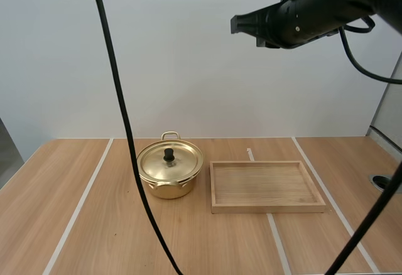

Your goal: Open the pot, put the grape inside, and close it

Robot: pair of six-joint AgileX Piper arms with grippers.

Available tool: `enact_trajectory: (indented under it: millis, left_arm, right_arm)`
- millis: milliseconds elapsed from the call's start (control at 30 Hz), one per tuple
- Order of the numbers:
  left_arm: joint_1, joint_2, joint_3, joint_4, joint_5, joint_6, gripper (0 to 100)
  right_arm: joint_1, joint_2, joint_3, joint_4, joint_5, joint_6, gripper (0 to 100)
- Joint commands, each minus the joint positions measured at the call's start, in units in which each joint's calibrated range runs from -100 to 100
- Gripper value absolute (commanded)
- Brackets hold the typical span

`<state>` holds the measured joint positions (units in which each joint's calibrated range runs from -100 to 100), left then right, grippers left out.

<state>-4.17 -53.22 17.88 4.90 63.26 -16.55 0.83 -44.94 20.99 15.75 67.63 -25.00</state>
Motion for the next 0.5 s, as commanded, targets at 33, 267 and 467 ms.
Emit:
enact_trajectory:
  millis: [33,267,467]
  left_arm:
    - [0.01,-5.2,9.1,2.5,-5.9,-1.6,0]
    - [0.01,-13.2,20.2,11.1,-3.6,-9.1,0]
    - [0.01,-20.5,28.1,11.1,-1.3,-10.9,0]
  right_arm:
    - [0.1,-5.1,7.8,-3.7,-6.1,0.1,0]
    - [0.1,-12.0,19.1,-3.8,-9.5,-0.2,0]
    - [0.1,-20.4,27.5,-3.9,-9.7,-2.1,0]
